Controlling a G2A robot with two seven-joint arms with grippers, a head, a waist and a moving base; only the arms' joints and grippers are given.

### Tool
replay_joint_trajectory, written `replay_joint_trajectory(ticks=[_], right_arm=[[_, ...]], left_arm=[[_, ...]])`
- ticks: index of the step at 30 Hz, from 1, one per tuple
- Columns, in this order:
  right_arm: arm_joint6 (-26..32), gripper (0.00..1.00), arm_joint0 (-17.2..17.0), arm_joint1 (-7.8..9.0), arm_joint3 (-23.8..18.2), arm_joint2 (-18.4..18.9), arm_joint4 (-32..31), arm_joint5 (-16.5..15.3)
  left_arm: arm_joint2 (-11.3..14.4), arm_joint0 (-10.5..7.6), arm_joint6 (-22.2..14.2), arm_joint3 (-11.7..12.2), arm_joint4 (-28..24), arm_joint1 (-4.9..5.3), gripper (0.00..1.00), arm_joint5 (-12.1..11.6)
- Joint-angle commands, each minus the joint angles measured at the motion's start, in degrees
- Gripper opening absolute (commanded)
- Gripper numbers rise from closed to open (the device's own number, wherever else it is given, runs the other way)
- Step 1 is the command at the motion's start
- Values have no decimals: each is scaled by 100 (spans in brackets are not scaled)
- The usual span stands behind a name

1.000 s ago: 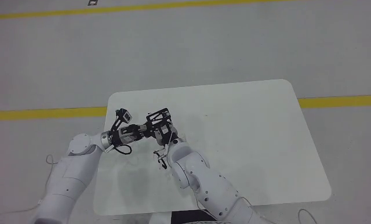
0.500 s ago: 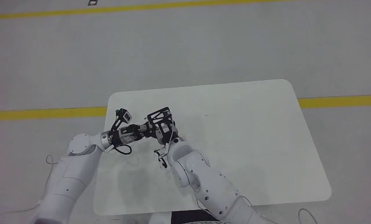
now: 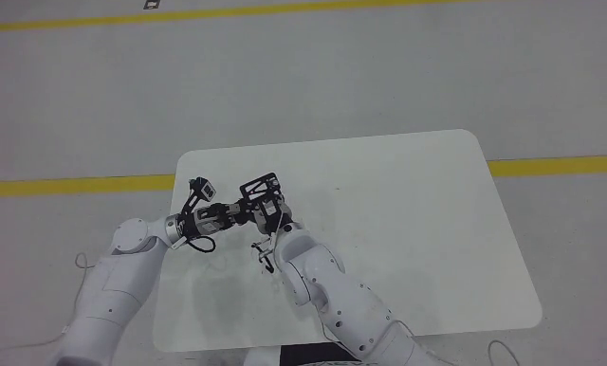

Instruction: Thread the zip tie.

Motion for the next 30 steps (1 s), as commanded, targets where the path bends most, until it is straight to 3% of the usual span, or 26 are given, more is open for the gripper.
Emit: replay_joint_trajectory(ticks=[1,26,27,28,30], right_arm=[[-10,0,-4,-1,4,4,12,-1],[-88,0,40,-33,199,-67,123,-26],[-67,21,45,-34,201,-67,115,-18],[-38,100,45,-35,181,-68,109,6],[-5,100,30,-32,94,-60,100,10]], left_arm=[[0,0,0,0,0,0,0,0],[0,0,0,0,0,0,0,0],[0,0,0,0,0,0,0,0],[0,0,0,0,0,0,0,0],[0,0,0,0,0,0,0,0]])
